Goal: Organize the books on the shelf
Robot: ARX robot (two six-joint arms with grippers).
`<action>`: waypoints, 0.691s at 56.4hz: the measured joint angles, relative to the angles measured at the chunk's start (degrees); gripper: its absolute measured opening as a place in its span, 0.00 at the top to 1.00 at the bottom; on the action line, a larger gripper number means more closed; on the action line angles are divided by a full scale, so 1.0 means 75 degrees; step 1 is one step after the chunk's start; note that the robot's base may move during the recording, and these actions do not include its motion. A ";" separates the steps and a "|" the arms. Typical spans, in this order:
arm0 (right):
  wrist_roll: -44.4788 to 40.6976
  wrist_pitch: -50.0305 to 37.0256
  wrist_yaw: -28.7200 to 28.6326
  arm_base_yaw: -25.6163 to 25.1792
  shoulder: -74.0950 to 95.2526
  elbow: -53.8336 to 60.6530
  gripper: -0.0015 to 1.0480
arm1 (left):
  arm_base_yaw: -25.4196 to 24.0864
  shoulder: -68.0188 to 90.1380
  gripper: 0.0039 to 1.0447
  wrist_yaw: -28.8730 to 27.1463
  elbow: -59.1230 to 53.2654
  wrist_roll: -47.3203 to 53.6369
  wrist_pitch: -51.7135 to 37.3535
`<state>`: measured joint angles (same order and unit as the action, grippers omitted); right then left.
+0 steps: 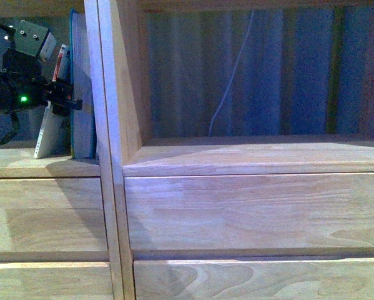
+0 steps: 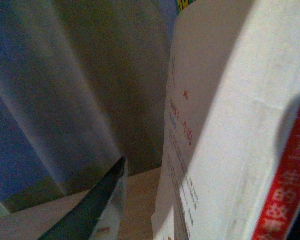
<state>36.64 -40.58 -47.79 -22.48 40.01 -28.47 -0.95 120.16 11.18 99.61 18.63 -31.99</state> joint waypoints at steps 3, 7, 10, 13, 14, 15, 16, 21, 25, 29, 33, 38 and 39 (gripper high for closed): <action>-0.0017 0.0020 0.0055 0.0006 0.0000 0.0003 0.07 | -0.0009 -0.0093 0.32 -0.0090 -0.0102 -0.0032 0.0000; -0.0117 0.0131 0.0219 0.0032 0.0000 0.0003 0.07 | -0.0047 -0.0277 0.22 -0.0093 -0.0283 -0.0038 -0.0035; -0.0274 0.0321 0.0437 0.0055 0.0000 0.0003 0.07 | -0.0076 -0.0460 0.13 -0.0099 -0.0452 -0.0114 -0.0079; -0.0341 0.0376 0.0487 0.0064 0.0012 0.0003 0.07 | -0.0102 -0.0717 0.06 -0.0076 -0.0705 -0.0248 -0.0187; -0.0364 0.0388 0.0501 0.0067 0.0015 0.0003 0.07 | -0.0114 -0.0836 0.05 -0.0064 -0.0819 -0.0297 -0.0233; -0.0405 0.0391 0.0507 0.0067 0.0017 0.0003 0.07 | -0.0122 -0.0898 0.05 -0.0055 -0.0877 -0.0329 -0.0251; -0.0408 0.0391 0.0507 0.0067 0.0017 0.0003 0.07 | -0.0140 -0.1026 0.06 -0.0044 -0.0991 -0.0388 -0.0268; -0.0458 0.0391 0.0507 0.0070 0.0015 0.0003 0.07 | -0.0207 -0.1603 0.06 0.0073 -0.1521 -0.0822 -0.0283; -0.0469 0.0391 0.0507 0.0070 0.0015 0.0003 0.07 | -0.0347 -0.2247 0.06 0.0178 -0.2133 -0.1425 -0.0239; -0.0469 0.0391 0.0513 0.0070 0.0015 0.0003 0.07 | -0.0565 -0.3144 0.06 0.0297 -0.3101 -0.2081 -0.0201; -0.0472 0.0391 0.0510 0.0070 0.0015 0.0003 0.07 | -0.0825 -0.3990 0.06 0.0766 -0.4057 -0.2760 -0.0385; -0.0472 0.0391 0.0513 0.0070 0.0015 0.0003 0.07 | -0.1075 -0.5455 0.06 0.0988 -0.5406 -0.3372 0.0052; -0.0472 0.0391 0.0513 0.0070 0.0015 0.0003 0.07 | -0.1072 -0.5767 0.08 0.0851 -0.5651 -0.3308 0.0224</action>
<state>33.10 -37.65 -43.94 -21.96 40.12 -28.45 -8.99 76.90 17.56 57.23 -6.17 -30.30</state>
